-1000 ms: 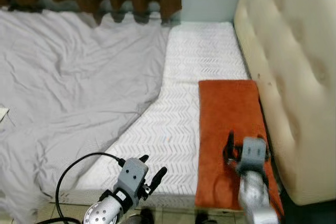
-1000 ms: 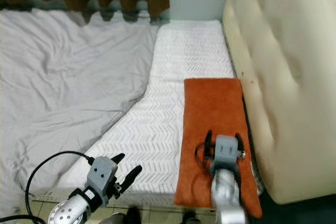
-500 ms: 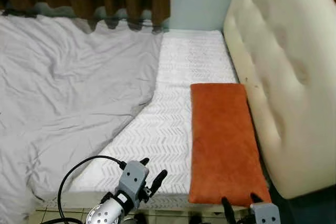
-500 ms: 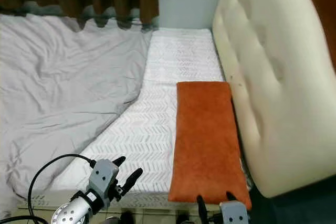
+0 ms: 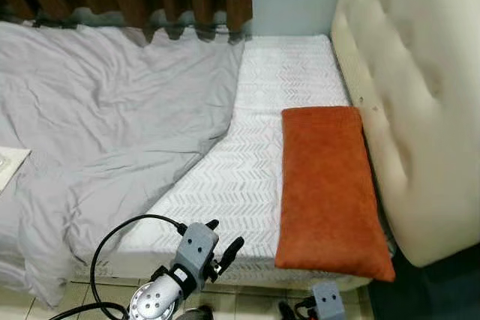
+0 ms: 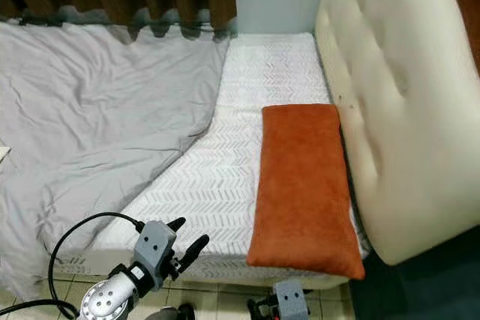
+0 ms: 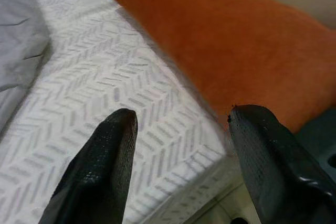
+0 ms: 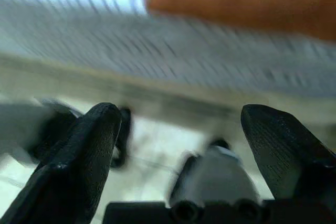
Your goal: Clean up the room
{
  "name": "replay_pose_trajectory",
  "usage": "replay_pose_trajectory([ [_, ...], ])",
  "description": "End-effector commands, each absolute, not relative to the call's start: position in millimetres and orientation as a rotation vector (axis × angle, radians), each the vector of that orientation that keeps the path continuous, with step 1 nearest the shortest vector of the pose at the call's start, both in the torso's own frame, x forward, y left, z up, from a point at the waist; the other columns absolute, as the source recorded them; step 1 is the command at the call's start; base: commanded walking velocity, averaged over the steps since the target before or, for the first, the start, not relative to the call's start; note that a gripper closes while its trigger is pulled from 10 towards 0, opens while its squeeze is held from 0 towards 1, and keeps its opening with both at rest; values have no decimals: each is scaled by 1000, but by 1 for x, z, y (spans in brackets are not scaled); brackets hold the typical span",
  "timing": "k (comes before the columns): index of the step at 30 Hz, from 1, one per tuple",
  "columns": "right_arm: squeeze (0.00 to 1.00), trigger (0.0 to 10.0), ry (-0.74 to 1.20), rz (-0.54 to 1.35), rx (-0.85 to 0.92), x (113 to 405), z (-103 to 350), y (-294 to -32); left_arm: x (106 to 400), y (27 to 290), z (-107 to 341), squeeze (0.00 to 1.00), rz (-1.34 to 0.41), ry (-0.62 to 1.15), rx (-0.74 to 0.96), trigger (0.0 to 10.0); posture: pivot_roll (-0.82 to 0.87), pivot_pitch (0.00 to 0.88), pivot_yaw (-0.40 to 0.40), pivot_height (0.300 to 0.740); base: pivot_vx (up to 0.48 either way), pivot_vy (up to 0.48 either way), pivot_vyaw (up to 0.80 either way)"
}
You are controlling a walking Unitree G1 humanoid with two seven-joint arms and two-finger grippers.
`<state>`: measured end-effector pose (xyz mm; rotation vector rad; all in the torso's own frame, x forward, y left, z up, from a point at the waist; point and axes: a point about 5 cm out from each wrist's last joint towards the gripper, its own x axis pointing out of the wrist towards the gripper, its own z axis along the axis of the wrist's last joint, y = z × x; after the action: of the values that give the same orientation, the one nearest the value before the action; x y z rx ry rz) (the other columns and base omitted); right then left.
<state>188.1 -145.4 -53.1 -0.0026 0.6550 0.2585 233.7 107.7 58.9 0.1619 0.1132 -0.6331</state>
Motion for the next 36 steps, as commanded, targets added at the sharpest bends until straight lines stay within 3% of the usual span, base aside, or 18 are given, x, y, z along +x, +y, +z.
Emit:
replay_pose_trajectory([
  [1, 0, 10000, 676, 273, -48, 188, -57, -147, 230, 107, 56, 0, -655, 136, 136, 10000, 63, 260, -16, 728, 0, 0, 0],
  [8, 0, 10000, 697, 263, -164, 199, -63, -155, 227, 108, 51, 0, -667, 151, 158, 10000, 69, 288, -6, 728, 0, 0, 0],
  [18, 0, 10000, 639, 170, -325, 239, -48, -160, 216, 116, 58, 0, -681, 155, 186, 10000, 136, 360, 36, 728, 0, 0, 0],
  [24, 0, 10000, 538, 89, -324, 268, -25, -168, 211, 119, 57, 0, -674, 169, 183, 10000, 129, 357, 26, 728, 0, 0, 0],
  [36, 0, 10000, 493, 80, -323, 281, -14, -168, 198, 109, 48, 0, -701, 219, 162, 10000, 119, 365, 13, 728, 0, 0, 0],
])
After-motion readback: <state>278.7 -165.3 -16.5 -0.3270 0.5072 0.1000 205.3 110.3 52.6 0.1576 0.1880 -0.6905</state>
